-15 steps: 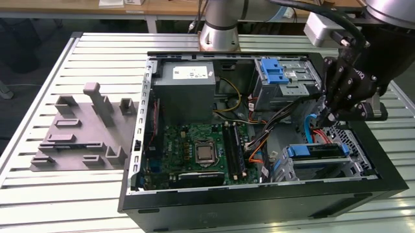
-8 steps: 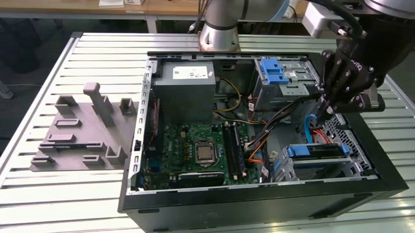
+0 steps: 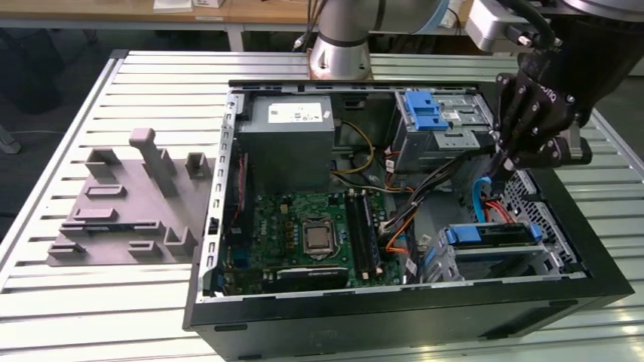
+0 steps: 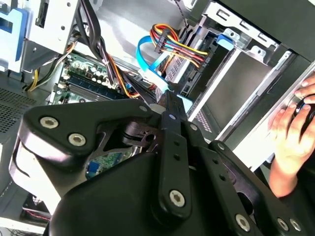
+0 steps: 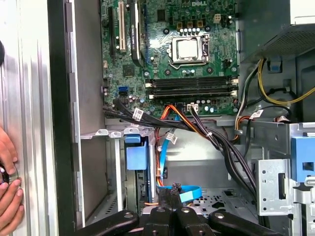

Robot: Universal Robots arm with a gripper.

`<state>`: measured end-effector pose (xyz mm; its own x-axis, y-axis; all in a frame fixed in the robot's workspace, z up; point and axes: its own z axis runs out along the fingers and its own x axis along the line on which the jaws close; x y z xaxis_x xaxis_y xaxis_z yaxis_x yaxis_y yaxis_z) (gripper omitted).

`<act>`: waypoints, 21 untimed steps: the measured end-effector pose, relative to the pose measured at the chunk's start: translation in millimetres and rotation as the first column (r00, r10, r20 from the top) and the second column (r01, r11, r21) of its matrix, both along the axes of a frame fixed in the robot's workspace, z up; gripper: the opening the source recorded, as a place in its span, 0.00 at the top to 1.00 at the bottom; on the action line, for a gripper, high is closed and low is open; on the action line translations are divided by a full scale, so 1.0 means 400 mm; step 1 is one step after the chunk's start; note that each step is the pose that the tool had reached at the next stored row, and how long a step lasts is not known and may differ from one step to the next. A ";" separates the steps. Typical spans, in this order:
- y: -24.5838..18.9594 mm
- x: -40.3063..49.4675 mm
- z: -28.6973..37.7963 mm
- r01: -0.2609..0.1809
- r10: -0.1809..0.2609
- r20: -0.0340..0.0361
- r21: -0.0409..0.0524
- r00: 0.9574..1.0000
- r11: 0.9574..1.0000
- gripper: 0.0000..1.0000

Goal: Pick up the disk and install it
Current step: 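Insert the second disk wire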

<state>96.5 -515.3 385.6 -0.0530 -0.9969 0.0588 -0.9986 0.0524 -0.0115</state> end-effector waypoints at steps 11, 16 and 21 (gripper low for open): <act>0.003 0.000 -0.010 0.000 0.000 0.000 -0.010 1.000 1.000 0.75; 0.003 0.000 -0.016 0.000 0.000 0.000 -0.013 1.000 1.000 0.75; 0.003 0.001 -0.023 0.000 0.000 0.000 -0.021 1.000 1.000 0.75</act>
<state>96.7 -514.2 376.3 -0.0531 -0.9954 0.0794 -0.9986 0.0522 -0.0126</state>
